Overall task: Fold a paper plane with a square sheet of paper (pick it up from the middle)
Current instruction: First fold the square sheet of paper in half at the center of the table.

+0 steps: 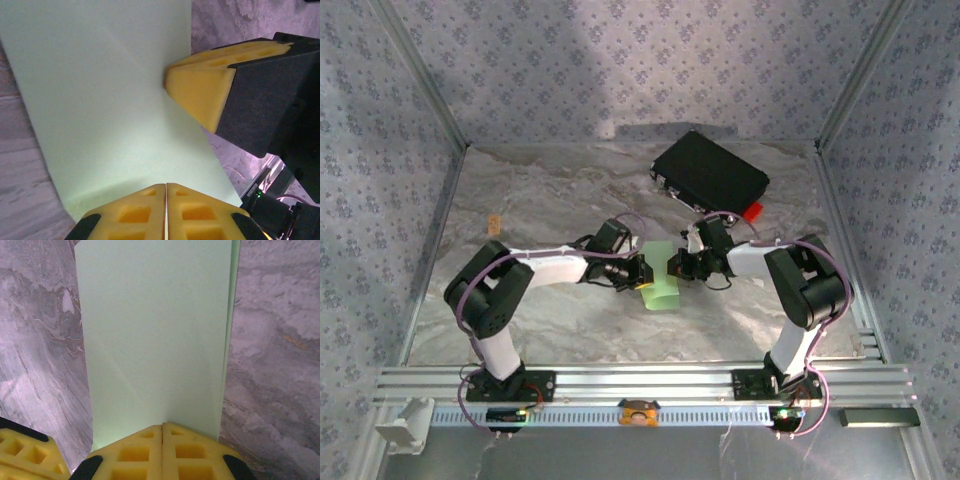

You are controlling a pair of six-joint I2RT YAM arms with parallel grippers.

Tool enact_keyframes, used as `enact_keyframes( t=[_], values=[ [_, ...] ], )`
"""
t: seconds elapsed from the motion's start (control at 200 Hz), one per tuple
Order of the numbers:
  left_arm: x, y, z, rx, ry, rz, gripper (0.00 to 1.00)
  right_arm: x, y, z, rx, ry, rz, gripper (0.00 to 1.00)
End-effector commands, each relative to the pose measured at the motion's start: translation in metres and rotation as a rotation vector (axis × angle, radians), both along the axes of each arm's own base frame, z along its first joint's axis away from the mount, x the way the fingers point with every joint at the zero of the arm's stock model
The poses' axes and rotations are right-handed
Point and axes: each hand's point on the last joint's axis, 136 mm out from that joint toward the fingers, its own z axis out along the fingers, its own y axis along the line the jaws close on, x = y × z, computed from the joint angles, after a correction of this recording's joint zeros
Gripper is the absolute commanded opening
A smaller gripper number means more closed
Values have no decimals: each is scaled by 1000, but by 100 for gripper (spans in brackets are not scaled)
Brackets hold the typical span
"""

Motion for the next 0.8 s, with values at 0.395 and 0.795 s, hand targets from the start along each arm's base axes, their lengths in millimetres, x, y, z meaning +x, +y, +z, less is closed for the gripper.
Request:
enact_keyframes(
  t=[0.395,0.795],
  values=[
    [-24,27,-54,128,99,-9,0,-30,-29,-39,-155,134,-48,0],
    [-15,-2,2,-28,35,-43,1,-30,-28,-39,-150,133,-47,0]
  ],
)
